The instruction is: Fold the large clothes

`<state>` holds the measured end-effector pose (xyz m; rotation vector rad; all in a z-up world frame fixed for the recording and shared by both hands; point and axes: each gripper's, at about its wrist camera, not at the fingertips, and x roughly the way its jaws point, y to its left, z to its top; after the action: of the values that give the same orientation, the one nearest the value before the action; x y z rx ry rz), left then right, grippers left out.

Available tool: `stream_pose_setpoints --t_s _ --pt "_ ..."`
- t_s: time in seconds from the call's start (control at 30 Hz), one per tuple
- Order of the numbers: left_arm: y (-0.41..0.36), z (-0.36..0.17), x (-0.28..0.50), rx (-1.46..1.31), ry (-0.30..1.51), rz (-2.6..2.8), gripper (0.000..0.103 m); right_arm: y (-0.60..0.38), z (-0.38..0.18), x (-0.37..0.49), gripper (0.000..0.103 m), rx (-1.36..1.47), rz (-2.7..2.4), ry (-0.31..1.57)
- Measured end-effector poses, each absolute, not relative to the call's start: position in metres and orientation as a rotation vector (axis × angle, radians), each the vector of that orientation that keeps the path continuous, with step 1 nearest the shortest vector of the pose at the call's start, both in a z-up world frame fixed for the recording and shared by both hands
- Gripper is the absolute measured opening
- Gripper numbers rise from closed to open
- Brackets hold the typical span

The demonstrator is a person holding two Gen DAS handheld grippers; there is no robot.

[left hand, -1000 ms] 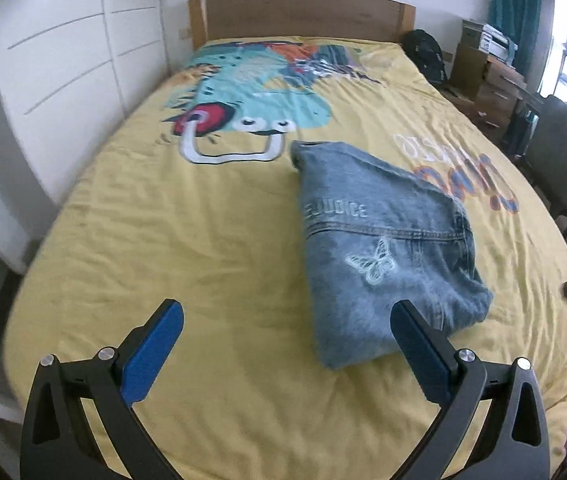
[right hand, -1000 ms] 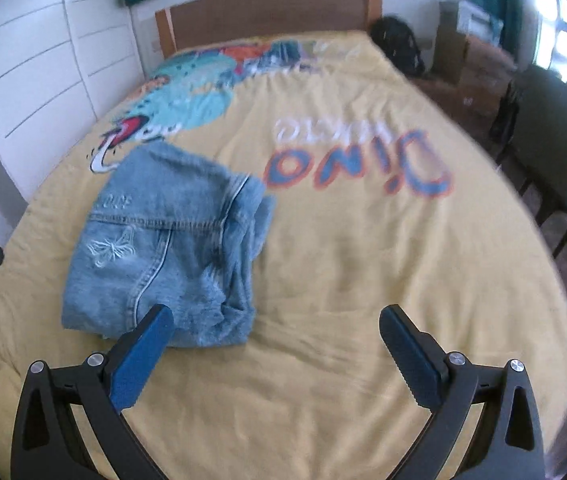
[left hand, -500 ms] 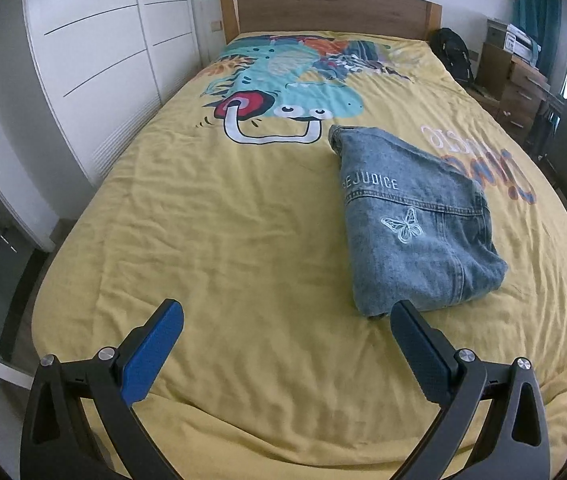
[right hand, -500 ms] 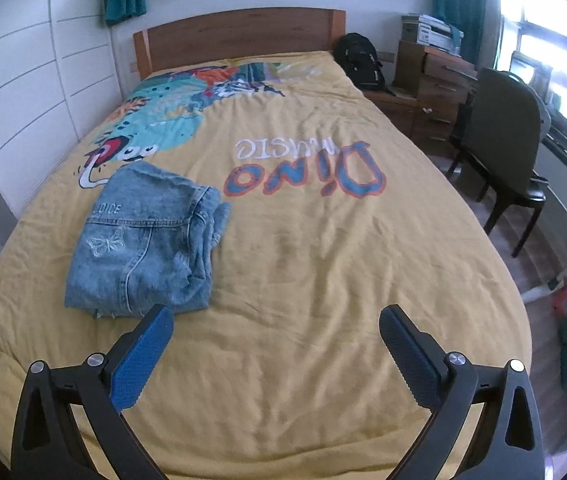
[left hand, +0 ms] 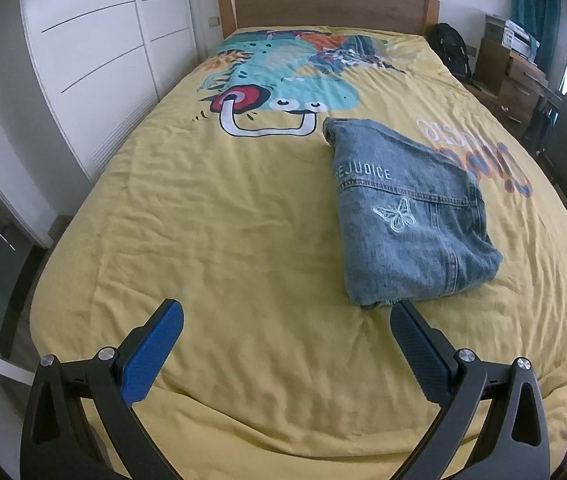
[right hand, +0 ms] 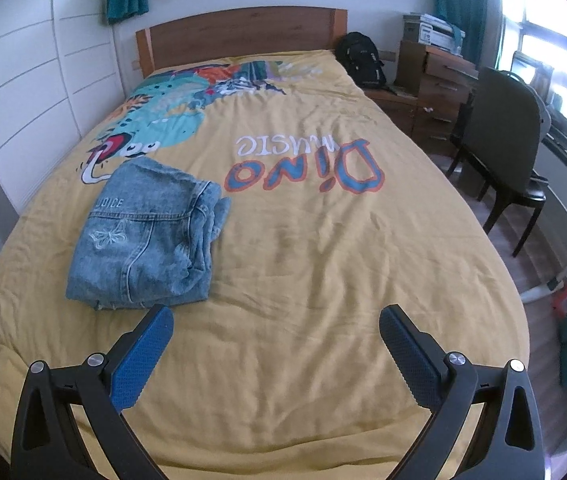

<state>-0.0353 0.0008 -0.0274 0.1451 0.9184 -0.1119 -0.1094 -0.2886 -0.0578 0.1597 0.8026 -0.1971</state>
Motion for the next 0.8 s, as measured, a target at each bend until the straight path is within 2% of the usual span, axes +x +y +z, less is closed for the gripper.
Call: stream_pose_setpoints --t_s 0.8 --pt "-0.008 -0.0339 -0.0398 0.167 0.939 -0.121 0.102 -0.2879 -0.0603 -0.104 0.103 0.148 -0.184 0.822"
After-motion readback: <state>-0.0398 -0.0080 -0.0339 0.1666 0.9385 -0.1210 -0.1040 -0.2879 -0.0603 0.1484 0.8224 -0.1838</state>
